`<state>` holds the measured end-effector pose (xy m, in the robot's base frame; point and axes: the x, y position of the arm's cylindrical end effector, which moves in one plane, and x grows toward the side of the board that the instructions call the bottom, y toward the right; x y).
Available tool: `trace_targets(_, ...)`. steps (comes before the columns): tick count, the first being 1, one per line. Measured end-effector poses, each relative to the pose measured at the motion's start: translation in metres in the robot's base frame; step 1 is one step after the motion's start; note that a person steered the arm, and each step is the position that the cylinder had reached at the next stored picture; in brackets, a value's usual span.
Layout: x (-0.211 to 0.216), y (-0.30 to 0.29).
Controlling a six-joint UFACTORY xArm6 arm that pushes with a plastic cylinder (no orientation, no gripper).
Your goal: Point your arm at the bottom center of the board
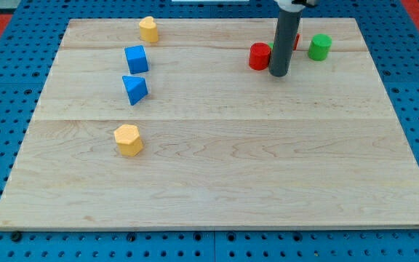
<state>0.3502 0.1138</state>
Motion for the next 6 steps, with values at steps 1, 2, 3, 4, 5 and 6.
trace_targets(1,0.036,-0.006)
trace_targets(2,0.068,-0.010)
trace_targets(3,0.104,-0.017)
trace_targets(4,0.141,-0.042)
trace_targets(5,0.166,-0.073)
trace_targets(6,0.170,-0.096)
